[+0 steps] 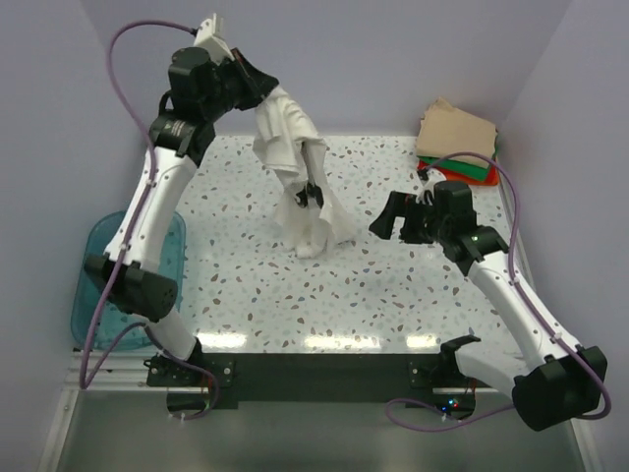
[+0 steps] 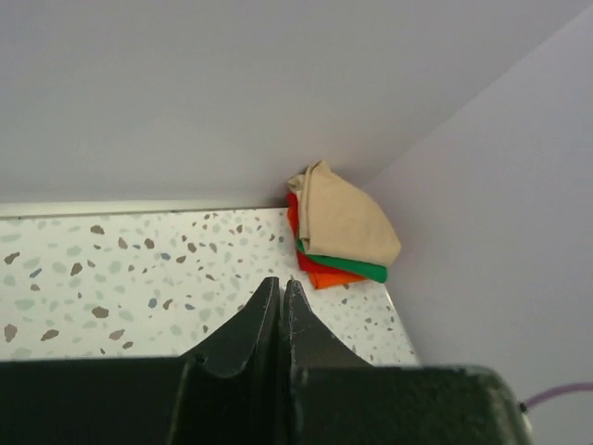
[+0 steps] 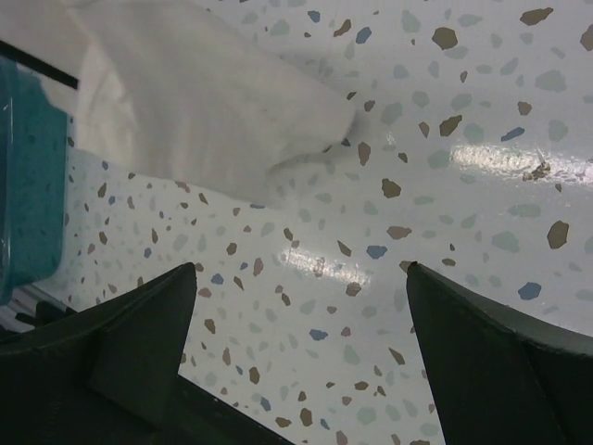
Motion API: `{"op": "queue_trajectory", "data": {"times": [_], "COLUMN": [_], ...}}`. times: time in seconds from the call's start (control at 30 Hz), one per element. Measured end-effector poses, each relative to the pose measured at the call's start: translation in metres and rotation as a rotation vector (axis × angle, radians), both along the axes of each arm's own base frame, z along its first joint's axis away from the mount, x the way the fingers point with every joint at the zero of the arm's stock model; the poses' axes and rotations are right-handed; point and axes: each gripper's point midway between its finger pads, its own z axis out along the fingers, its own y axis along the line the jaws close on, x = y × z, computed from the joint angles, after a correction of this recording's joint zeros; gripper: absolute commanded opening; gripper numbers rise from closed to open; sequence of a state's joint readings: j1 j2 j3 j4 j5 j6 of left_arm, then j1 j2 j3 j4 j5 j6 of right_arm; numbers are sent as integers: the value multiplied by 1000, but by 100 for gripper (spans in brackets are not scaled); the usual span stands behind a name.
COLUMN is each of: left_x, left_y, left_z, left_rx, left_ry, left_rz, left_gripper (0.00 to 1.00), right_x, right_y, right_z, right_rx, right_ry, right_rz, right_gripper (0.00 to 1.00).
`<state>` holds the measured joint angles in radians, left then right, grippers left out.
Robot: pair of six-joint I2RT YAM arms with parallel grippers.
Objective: Fold and stack the t-shirts
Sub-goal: Move the tshirt to the center of the board, then flatten the tshirt out
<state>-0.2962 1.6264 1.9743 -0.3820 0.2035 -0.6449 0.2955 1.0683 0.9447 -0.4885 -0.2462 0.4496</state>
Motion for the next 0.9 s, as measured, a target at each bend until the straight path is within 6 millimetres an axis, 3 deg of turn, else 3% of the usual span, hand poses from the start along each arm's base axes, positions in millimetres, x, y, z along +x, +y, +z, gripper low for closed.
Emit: {"op": "queue_trajectory", "data": {"times": [0.07, 0.1, 0.2, 0.27, 0.33, 0.43, 0.53, 0.6, 0.63, 0.67, 0.73, 0.9], "left_x": [38, 60, 106, 123, 122, 96, 53, 20, 4, -9, -32, -67], "left_y": [-4, -4, 4, 15, 26, 36, 35, 25, 23, 15, 3, -21], "left_z": [-43, -71, -155, -213, -253, -291, -302, -301, -310, -299, -303, -347], "left_rx": [16, 26, 44, 57, 70, 92, 125, 150, 166, 168, 189, 274], "left_ry": [85, 137, 297, 413, 494, 585, 624, 618, 629, 604, 590, 651], "left_rz": [0, 5, 27, 48, 68, 90, 102, 89, 86, 65, 31, -35], "left_gripper": [19, 32, 50, 55, 60, 60, 56, 53, 51, 51, 49, 47], "right_x": [3, 5, 9, 13, 16, 22, 33, 38, 40, 40, 38, 41], "right_y": [1, 1, 2, 3, 3, 3, 8, 13, 16, 19, 30, 47], "right_z": [-3, -6, -15, -19, -22, -28, -46, -63, -71, -80, -97, -117], "right_rx": [-2, -4, -11, -15, -19, -26, -46, -66, -75, -84, -96, -120], "right_ry": [8, 15, 40, 47, 44, 48, 76, 106, 121, 135, 161, 166], "right_rz": [-4, -5, -7, -7, -12, -19, -19, -16, -13, -10, 7, 9], "right_gripper": [99, 99, 98, 99, 99, 99, 98, 98, 97, 96, 94, 84]}}
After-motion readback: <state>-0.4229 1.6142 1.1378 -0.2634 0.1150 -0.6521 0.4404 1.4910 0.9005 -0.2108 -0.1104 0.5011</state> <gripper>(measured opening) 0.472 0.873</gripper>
